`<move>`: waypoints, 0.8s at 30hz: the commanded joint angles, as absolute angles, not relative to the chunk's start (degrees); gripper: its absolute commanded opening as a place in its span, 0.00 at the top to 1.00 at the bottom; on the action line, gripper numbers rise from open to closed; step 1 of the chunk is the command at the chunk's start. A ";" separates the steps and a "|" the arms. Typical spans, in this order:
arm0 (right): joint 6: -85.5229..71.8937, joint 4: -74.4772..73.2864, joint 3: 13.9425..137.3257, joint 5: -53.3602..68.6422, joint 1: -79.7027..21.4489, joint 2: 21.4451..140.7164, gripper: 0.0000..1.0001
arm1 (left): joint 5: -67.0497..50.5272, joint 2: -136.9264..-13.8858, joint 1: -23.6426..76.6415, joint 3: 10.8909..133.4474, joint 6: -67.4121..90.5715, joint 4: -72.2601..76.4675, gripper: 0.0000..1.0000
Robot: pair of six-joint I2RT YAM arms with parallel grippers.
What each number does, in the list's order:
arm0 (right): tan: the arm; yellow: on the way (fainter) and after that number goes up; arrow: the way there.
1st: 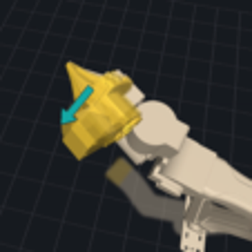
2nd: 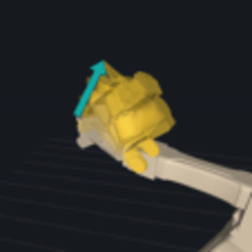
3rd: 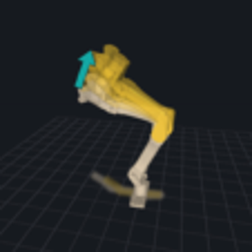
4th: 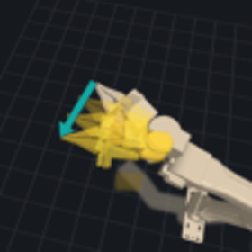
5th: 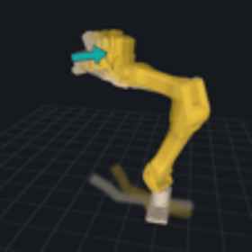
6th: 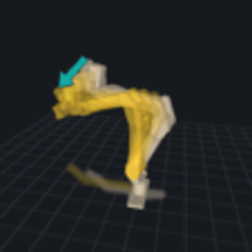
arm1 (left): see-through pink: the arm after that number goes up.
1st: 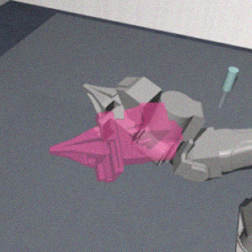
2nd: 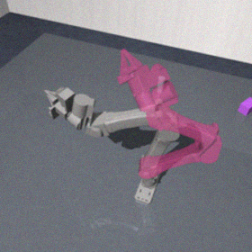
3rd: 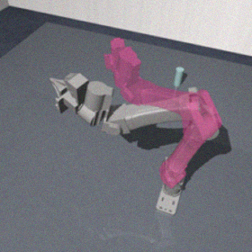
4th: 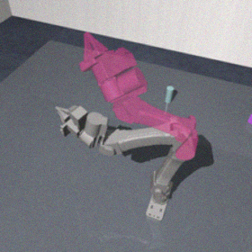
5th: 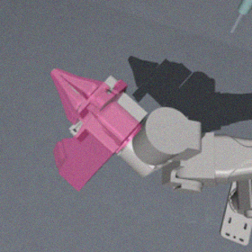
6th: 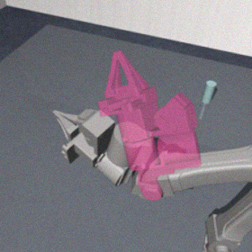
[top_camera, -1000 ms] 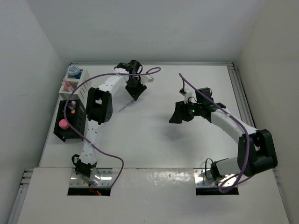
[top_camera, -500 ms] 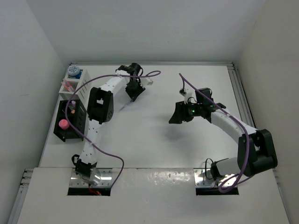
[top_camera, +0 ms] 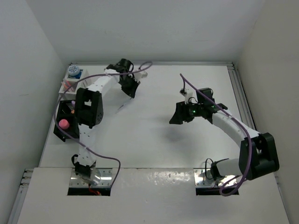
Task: Sort the stationery into containers
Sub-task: Pick up the pen from the center of the board, then place the pen in the storage box.
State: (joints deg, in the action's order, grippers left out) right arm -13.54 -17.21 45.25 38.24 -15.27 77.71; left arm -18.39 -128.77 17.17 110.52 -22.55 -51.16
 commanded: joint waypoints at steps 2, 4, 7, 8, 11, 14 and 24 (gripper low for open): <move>-11.43 -17.31 45.62 39.82 -15.73 75.67 0.38 | -32.94 -108.57 11.35 110.76 -15.22 -38.09 1.00; -11.16 -17.58 45.62 39.73 -15.64 75.85 0.38 | -35.84 -101.74 9.24 108.65 -11.70 -34.38 1.00; -11.08 -17.84 45.88 39.64 -15.64 76.02 0.38 | -39.36 -91.20 3.01 100.23 -3.98 -21.40 1.00; -11.16 -17.75 46.05 39.64 -15.64 76.20 0.38 | -39.72 -88.01 -1.88 93.93 -1.43 -16.75 1.00; -11.16 -17.58 46.49 39.64 -15.64 76.64 0.38 | -38.41 -78.59 -11.47 83.19 6.58 -1.16 1.00; -11.34 -17.31 47.19 39.73 -15.73 77.69 0.38 | -38.23 -76.03 -21.16 79.99 11.48 7.10 1.00; -10.73 -18.37 49.57 39.64 -16.52 80.59 0.38 | -45.00 -81.99 -38.76 67.86 28.56 33.38 1.00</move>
